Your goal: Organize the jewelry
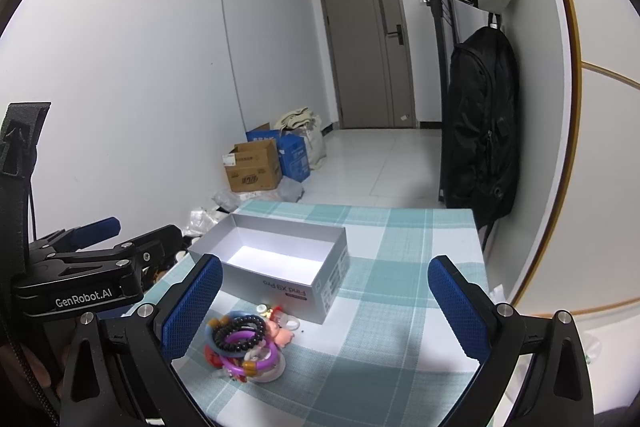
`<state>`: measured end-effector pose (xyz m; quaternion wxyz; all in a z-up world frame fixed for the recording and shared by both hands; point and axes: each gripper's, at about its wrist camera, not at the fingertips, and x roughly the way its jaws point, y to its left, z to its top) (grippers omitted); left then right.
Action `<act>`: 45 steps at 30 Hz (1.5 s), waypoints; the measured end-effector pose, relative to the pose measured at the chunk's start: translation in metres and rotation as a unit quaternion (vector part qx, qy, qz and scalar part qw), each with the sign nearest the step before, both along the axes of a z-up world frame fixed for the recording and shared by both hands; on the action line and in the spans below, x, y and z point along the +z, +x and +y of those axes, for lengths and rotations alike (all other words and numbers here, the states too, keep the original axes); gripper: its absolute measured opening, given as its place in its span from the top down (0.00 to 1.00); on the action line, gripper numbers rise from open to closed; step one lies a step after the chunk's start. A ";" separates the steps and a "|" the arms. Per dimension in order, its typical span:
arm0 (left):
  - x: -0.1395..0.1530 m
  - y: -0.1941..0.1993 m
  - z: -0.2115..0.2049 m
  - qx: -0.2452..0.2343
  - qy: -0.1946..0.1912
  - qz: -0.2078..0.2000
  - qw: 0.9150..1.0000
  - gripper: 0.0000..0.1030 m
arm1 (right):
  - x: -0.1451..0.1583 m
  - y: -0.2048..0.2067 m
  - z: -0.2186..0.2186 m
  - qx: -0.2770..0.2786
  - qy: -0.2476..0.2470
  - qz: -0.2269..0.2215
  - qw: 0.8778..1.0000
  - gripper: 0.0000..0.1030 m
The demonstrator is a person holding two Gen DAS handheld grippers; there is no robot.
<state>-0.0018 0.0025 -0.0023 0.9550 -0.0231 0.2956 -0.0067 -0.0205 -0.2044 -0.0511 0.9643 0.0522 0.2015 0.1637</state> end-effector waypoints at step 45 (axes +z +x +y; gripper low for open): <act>-0.031 0.045 0.081 0.036 -0.101 0.101 0.989 0.01 | -0.076 0.061 0.068 0.146 -0.009 0.202 0.968 0.75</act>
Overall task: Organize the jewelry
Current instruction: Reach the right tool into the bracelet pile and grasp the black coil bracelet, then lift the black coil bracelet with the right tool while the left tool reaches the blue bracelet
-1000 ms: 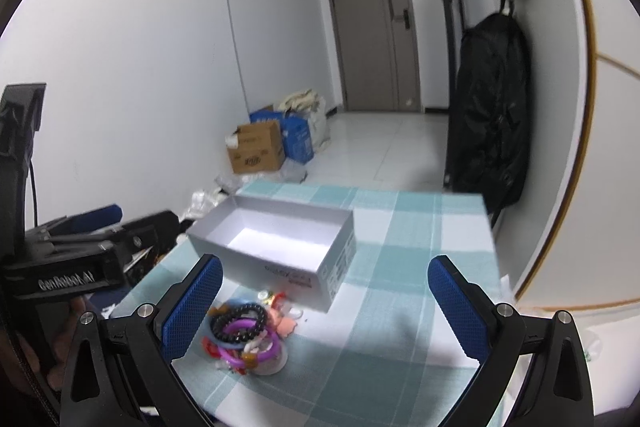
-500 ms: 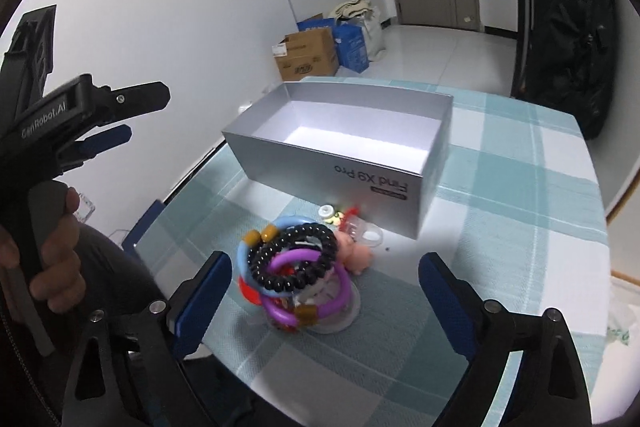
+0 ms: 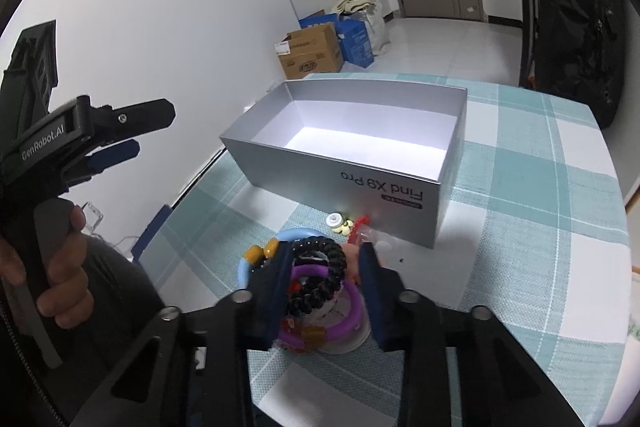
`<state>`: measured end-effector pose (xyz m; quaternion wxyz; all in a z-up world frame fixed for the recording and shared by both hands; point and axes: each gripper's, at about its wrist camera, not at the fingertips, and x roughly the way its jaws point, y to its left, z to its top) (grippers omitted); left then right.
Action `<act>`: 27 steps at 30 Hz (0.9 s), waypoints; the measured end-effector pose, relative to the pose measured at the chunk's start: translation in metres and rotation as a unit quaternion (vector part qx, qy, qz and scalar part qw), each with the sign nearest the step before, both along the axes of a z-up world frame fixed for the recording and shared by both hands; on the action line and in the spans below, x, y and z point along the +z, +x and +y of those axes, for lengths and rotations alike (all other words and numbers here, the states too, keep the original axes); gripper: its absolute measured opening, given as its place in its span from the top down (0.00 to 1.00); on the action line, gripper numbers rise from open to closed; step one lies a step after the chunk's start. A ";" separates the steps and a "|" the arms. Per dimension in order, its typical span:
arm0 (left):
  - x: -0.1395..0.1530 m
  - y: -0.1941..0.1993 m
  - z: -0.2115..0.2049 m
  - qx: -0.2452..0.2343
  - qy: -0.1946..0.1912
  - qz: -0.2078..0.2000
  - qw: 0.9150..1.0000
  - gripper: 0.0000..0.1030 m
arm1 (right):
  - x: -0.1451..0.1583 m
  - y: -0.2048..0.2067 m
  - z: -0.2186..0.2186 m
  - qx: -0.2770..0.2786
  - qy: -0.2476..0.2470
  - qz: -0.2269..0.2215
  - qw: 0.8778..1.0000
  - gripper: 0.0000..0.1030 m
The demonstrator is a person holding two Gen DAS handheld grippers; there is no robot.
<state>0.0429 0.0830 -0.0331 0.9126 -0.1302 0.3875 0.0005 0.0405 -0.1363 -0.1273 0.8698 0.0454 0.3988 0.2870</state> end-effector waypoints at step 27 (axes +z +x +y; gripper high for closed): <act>-0.032 -0.005 -0.067 -0.213 -0.061 0.099 0.970 0.05 | 0.033 0.005 -0.062 -0.090 0.086 -0.018 0.992 0.92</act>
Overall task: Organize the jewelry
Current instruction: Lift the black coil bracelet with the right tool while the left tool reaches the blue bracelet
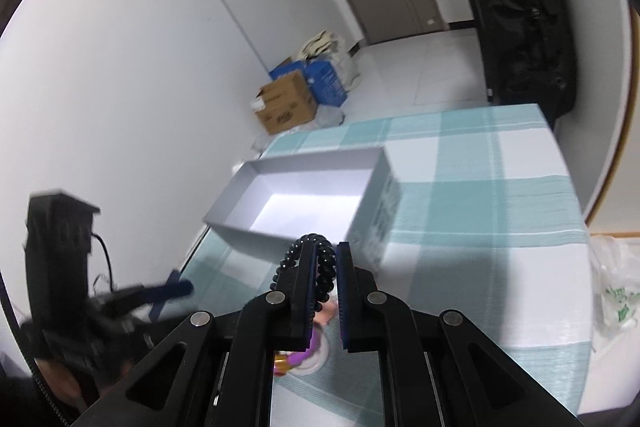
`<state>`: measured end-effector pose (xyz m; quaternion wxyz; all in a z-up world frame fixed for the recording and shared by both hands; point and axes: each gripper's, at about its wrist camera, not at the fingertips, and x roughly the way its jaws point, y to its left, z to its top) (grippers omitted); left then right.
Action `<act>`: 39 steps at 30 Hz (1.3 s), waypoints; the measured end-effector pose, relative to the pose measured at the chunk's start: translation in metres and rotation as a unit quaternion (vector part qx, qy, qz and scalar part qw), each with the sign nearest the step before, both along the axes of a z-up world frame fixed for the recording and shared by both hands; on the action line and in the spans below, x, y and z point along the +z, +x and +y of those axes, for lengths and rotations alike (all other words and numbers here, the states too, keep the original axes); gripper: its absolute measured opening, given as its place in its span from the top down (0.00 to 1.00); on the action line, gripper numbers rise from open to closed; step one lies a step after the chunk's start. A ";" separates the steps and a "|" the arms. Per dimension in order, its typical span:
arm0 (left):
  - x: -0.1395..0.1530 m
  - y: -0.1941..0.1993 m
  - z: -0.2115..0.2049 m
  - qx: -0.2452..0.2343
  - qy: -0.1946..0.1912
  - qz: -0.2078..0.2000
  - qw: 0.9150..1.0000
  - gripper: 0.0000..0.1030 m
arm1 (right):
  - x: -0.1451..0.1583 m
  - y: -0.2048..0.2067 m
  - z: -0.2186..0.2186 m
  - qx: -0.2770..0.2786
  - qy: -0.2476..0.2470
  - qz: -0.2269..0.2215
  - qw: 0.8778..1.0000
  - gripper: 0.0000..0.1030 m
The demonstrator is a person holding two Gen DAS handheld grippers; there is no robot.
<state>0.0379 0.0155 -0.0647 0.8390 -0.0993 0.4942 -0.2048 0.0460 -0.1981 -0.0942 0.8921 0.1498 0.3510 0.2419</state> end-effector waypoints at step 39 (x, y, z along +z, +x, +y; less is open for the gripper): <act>-0.016 0.011 0.007 0.009 -0.008 0.066 0.998 0.73 | 0.008 -0.006 -0.024 -0.013 0.037 -0.003 0.999 0.91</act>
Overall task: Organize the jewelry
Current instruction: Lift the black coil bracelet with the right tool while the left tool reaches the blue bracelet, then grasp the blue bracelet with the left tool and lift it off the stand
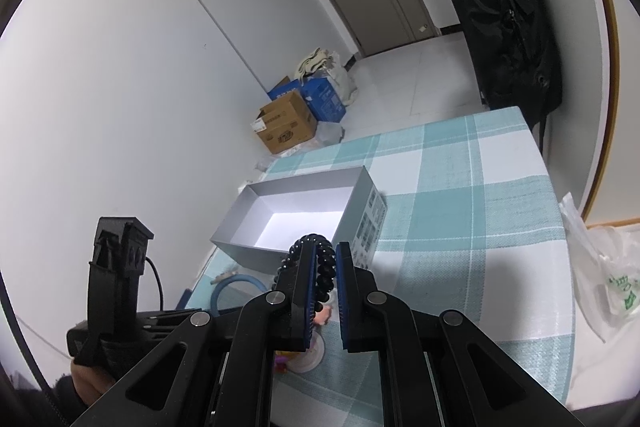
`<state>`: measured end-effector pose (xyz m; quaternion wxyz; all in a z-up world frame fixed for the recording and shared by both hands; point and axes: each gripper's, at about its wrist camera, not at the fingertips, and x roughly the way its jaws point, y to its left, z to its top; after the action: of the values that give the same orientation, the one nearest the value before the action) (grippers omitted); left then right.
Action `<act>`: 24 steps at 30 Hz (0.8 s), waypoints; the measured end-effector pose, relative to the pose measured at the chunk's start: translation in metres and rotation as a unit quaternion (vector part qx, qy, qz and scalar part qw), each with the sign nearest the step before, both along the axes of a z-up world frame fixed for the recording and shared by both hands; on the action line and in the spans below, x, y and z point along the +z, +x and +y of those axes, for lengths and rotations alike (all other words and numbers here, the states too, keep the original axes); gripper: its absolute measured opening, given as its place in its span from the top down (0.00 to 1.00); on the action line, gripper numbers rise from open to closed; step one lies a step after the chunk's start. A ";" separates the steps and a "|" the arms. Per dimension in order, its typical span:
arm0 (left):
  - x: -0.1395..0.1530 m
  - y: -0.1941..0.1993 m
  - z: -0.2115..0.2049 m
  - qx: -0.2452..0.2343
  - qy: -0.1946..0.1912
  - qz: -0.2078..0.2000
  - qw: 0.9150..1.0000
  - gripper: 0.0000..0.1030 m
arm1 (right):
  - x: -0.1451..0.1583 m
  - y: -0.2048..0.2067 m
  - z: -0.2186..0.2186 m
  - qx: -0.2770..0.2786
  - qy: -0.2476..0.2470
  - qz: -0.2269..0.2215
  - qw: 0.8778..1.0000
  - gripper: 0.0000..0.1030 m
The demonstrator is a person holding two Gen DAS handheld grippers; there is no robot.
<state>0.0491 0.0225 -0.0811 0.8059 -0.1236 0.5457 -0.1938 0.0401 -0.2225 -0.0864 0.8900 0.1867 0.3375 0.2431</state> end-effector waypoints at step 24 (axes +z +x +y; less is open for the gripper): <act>0.018 -0.006 0.054 0.094 0.007 -0.008 0.995 0.44 | -0.005 0.002 0.005 0.003 -0.002 0.007 1.000 0.91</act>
<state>0.0434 0.0761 -0.0627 0.8257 -0.1672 0.5266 -0.1140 0.0419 -0.2176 -0.0910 0.8873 0.1852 0.3449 0.2437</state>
